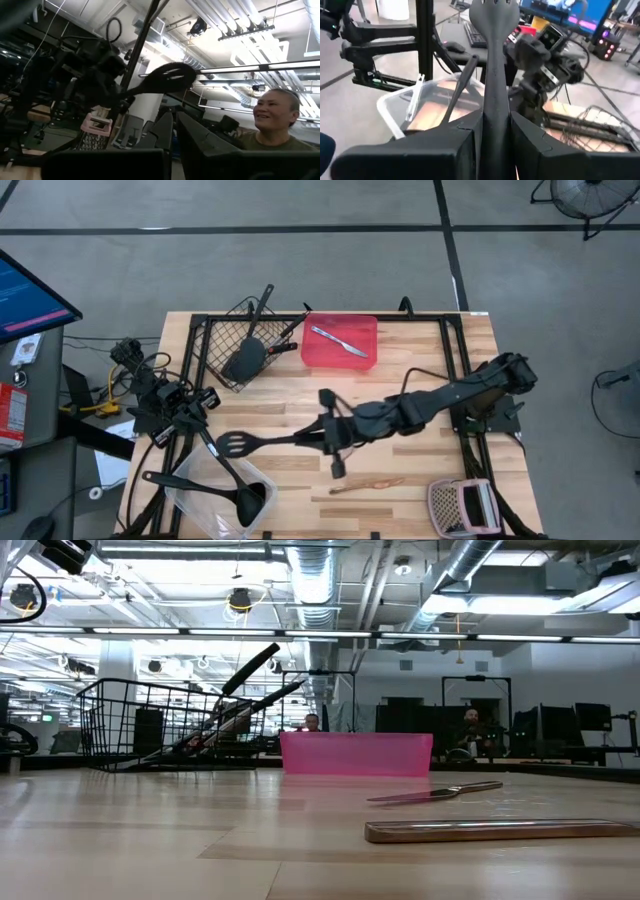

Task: Pick & Place Kitchen Items
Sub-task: Put the slotted spatula into the white bin

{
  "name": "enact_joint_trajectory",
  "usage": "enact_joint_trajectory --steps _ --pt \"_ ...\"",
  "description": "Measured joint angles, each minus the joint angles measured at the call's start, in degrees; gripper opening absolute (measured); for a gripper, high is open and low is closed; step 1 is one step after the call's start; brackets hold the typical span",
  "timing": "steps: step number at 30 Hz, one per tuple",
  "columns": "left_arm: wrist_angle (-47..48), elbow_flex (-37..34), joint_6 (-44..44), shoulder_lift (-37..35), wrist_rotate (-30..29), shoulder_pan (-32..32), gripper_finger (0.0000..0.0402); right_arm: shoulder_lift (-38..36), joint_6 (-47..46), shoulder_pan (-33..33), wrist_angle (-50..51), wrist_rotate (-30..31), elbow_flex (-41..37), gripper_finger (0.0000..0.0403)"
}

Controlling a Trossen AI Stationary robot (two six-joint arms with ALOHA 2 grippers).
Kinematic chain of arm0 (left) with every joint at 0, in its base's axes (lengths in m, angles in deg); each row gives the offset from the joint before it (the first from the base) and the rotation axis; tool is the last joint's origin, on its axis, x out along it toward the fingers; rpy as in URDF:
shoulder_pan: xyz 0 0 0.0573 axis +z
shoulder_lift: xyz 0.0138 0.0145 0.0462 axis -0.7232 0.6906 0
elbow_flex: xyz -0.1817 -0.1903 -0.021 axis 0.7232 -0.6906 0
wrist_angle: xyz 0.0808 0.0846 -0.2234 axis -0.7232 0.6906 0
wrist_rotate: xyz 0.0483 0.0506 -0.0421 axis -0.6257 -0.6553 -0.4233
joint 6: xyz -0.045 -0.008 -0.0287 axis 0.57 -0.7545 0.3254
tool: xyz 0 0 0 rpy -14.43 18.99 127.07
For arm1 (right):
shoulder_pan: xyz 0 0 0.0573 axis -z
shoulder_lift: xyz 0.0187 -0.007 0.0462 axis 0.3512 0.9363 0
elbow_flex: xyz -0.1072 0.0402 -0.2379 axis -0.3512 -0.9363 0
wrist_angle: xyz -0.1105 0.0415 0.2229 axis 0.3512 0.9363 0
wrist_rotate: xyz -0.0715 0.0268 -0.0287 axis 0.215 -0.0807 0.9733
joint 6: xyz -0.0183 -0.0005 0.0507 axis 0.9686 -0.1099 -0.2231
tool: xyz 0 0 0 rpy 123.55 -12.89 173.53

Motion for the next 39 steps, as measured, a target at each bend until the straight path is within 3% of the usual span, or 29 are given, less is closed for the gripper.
enact_joint_trajectory --steps 11,19,29,39 --pt "0.0 0.0 0.0 0.0 0.0 0.0 0.0008 7.6 2.3 -2.1 12.7 -0.1 13.3 0.0071" --pt "0.0 0.0 0.0 0.0 0.0 0.0 0.0008 12.1 1.4 -2.4 14.7 -0.2 14.9 0.0071" --pt "0.0 0.0 0.0 0.0 0.0 0.0 0.0008 12.5 2.9 -1.9 15.0 0.7 15.1 0.0071" --pt "-0.1 0.0 0.0 0.1 0.0 0.0 0.0008 17.4 5.2 -1.2 20.4 1.5 21.8 0.0071"
